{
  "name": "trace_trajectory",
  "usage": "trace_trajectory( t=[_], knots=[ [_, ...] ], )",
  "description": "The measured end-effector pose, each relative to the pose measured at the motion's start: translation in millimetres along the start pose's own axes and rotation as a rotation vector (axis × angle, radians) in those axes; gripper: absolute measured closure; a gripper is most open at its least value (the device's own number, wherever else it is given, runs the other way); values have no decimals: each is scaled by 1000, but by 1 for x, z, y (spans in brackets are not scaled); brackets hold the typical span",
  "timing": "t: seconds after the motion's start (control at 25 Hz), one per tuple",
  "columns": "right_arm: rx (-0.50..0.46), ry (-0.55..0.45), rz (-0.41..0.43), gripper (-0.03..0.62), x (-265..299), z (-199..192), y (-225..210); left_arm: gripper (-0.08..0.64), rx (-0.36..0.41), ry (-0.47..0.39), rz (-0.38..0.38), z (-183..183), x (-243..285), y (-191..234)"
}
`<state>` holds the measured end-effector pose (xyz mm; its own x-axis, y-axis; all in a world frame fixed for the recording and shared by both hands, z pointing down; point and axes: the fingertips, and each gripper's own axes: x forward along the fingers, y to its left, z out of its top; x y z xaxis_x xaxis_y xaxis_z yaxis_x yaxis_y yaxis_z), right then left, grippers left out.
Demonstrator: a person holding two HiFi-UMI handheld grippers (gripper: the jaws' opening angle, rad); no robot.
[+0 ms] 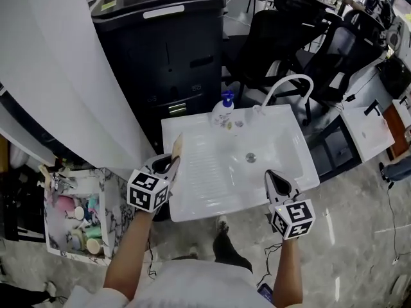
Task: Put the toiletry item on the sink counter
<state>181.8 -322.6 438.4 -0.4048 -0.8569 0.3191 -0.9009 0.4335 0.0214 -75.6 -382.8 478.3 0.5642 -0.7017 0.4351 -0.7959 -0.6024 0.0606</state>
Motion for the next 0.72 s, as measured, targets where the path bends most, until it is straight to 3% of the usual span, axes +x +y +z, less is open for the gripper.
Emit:
trace_trajectory(
  t=[0.48,0.72],
  knots=[
    [74,91,107,597,75,-46,-42,528,-22,220,-14,-57,116,2],
    [85,146,145,596,106,-73,-53,528,94,374,-7,-92,160,3]
  ],
)
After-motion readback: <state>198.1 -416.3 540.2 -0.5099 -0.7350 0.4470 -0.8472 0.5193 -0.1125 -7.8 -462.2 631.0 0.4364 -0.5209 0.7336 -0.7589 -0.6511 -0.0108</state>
